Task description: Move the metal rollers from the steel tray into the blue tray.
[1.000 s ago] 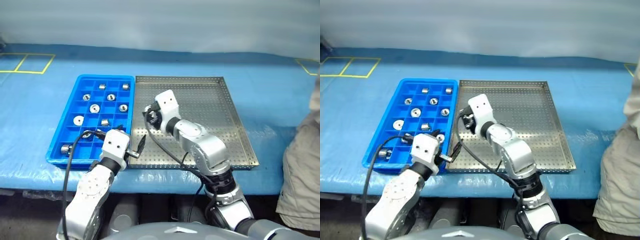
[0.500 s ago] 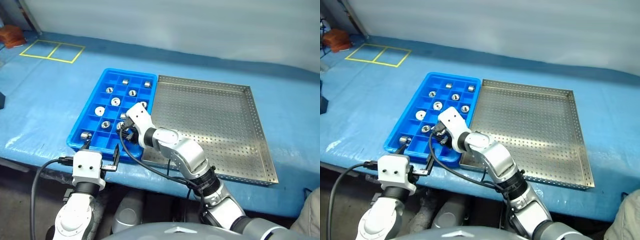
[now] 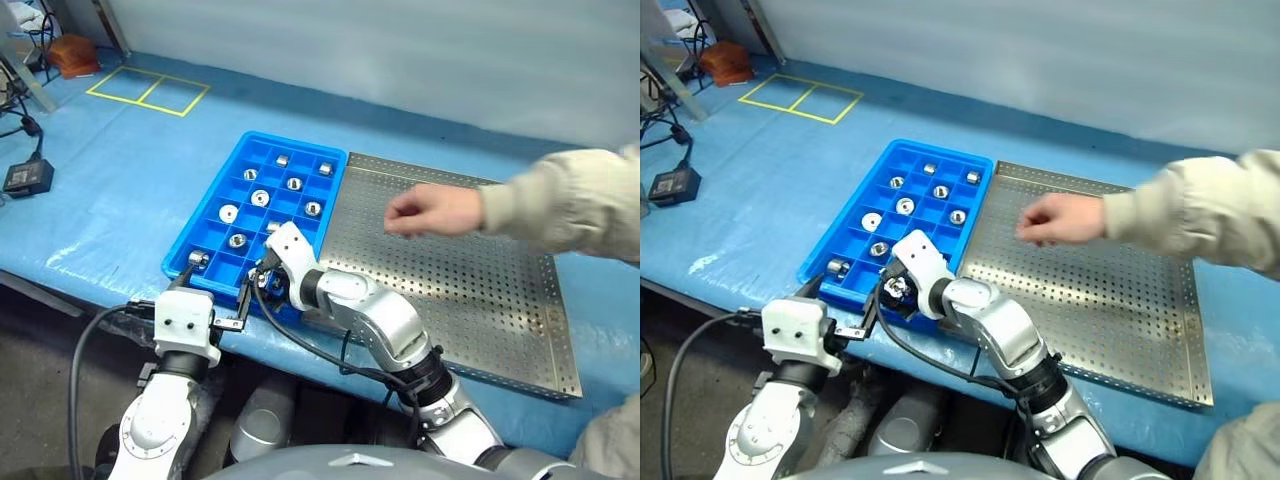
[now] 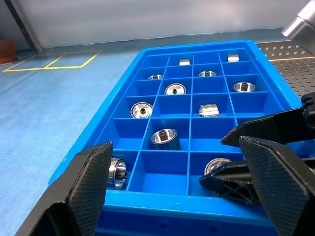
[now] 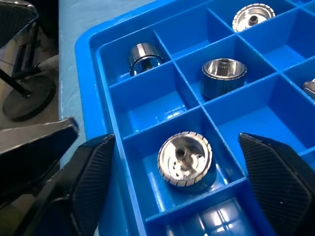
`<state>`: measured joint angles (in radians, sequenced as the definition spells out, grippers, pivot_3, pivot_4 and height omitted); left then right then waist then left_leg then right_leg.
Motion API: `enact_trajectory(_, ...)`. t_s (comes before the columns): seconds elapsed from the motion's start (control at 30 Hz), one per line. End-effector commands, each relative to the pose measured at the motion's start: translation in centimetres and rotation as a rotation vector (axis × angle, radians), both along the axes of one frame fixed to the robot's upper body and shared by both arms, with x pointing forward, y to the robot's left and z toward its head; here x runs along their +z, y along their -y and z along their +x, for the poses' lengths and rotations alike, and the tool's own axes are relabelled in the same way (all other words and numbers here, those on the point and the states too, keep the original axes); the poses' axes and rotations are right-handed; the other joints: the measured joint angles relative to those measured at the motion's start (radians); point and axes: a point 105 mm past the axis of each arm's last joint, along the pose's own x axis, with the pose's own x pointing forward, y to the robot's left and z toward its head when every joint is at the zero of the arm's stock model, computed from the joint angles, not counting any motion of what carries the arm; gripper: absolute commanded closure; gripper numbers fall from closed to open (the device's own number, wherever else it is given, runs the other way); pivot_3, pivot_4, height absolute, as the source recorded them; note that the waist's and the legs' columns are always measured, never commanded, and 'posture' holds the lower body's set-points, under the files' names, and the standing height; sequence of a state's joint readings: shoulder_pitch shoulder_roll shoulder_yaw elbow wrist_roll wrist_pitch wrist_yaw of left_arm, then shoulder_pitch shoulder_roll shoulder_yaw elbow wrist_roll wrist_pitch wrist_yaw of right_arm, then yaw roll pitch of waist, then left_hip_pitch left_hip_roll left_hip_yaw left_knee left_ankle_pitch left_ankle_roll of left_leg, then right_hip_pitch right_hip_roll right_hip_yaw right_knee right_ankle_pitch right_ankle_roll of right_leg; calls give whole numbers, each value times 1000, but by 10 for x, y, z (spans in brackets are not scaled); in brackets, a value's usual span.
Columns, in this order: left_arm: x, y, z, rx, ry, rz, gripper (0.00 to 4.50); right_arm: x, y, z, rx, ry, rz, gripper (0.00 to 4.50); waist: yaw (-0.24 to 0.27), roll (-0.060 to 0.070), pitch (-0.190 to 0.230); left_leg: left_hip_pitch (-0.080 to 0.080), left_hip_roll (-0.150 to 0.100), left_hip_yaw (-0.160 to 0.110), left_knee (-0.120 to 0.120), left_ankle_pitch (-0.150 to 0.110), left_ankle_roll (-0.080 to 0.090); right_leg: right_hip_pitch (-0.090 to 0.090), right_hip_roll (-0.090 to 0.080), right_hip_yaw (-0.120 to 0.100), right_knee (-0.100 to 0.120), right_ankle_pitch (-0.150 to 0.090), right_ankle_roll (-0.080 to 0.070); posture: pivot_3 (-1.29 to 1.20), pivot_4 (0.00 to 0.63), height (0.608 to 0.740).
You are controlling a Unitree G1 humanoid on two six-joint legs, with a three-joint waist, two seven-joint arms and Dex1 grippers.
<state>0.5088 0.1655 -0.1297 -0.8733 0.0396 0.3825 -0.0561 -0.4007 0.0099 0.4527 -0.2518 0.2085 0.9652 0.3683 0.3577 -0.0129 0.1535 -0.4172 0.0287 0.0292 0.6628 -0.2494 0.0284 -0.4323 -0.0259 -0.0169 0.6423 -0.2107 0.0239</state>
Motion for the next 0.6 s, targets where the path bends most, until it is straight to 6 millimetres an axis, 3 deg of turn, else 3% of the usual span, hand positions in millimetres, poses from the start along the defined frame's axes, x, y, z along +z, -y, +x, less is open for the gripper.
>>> enact_trajectory(0.03,7,4,1,-28,36,3,0,24,2,-1,7,48,75,192,2,0,0,0,0,0,0,0,0,0,0,0,0,0,0,468,150,740)
enact_trajectory(0.6,10,11,7,-74,50,4,0,19,9,-1,-46,37,67,192,-1,0,0,0,0,0,1,0,-1,1,1,-6,0,-1,-2,453,150,740)
